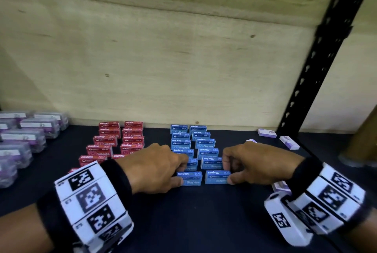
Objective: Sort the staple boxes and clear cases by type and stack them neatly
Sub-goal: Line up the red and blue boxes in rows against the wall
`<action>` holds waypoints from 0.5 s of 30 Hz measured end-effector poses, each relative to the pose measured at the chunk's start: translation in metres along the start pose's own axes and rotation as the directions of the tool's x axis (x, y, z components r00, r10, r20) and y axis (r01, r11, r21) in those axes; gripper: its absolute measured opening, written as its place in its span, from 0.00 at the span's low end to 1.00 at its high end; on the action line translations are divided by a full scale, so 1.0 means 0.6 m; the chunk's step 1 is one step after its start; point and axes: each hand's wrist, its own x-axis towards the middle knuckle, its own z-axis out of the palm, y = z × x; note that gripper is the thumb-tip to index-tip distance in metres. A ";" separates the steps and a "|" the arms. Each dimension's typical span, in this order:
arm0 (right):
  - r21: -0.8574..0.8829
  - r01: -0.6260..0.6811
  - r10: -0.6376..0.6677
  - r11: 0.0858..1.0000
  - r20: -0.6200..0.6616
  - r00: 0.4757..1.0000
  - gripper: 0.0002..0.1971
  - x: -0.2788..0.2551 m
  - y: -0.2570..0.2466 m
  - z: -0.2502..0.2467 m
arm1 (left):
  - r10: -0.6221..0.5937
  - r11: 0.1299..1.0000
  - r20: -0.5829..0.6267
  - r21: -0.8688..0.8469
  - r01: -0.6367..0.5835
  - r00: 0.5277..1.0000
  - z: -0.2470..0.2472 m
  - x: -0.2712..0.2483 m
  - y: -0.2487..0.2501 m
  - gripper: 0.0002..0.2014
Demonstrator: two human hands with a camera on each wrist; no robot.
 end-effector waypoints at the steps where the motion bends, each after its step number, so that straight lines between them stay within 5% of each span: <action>1: 0.002 -0.003 0.003 1.000 0.001 1.000 0.10 0.000 0.000 0.001 | -0.003 1.000 0.001 0.000 0.003 1.000 0.000 0.000 0.000 0.11; 9: 0.072 -0.058 0.052 0.996 0.088 0.995 0.23 -0.010 0.016 -0.002 | -0.080 0.992 0.087 -0.093 0.088 0.993 -0.002 -0.013 -0.007 0.29; 12: 0.172 -0.071 0.043 0.983 0.162 0.986 0.24 -0.010 0.048 -0.016 | -0.101 0.990 0.082 -0.086 0.108 0.991 -0.022 -0.019 -0.010 0.28; 15: 0.261 -0.088 0.063 0.961 0.101 0.993 0.19 -0.004 0.089 -0.040 | -0.112 0.994 0.010 -0.005 0.112 0.994 -0.050 -0.013 -0.010 0.24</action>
